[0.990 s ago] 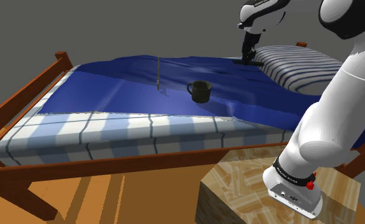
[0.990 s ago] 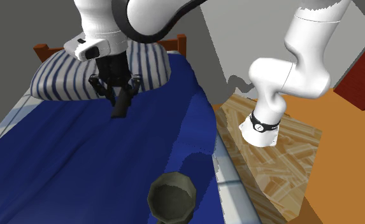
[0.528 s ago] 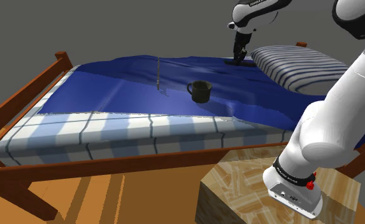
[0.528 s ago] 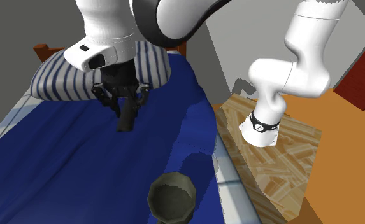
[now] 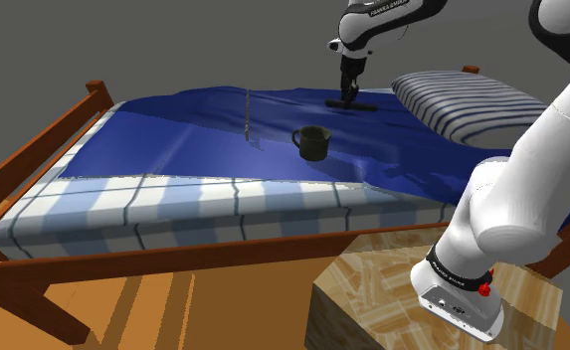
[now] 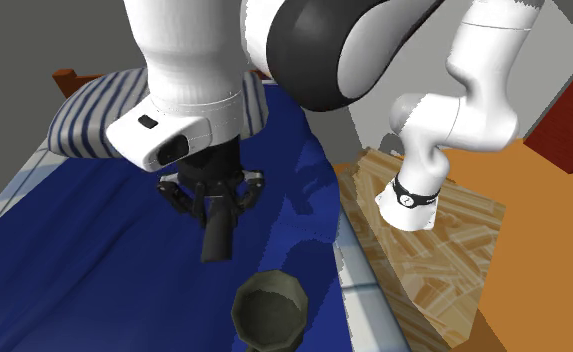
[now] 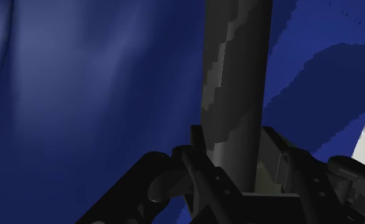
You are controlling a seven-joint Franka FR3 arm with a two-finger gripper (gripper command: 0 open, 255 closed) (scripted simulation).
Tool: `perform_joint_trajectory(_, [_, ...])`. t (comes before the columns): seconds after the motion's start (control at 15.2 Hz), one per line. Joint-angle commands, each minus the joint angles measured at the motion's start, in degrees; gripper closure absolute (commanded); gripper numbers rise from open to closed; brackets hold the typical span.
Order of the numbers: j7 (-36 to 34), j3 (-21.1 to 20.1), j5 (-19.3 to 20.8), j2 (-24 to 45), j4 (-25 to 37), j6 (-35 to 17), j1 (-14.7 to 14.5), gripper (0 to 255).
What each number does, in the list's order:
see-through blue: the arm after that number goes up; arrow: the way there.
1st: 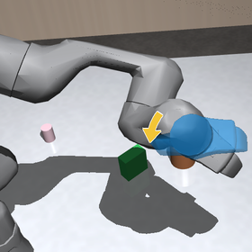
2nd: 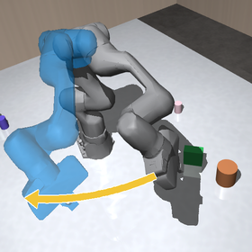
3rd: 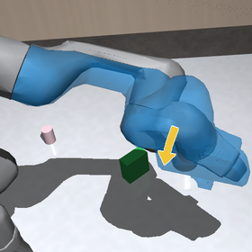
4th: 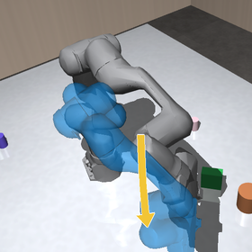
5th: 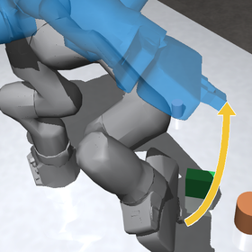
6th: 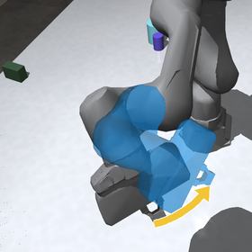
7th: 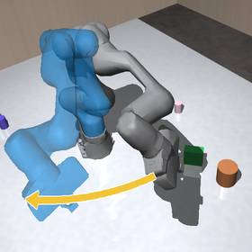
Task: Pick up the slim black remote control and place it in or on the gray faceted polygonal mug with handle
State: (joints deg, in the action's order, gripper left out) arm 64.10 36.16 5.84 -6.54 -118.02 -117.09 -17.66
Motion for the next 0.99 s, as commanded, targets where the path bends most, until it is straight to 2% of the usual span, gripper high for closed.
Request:
perform_joint_trajectory(0.0, [-3.0,-1.6,0.0,0.0,-0.2,-0.1,-1.2,255])
perform_joint_trajectory(0.66, [-15.0,-8.6,-2.2,4.9,3.8,0.4,-7.3,255])
perform_joint_trajectory(0.92, [-14.8,-8.5,-2.5,5.8,1.6,-2.6,-7.2,255])
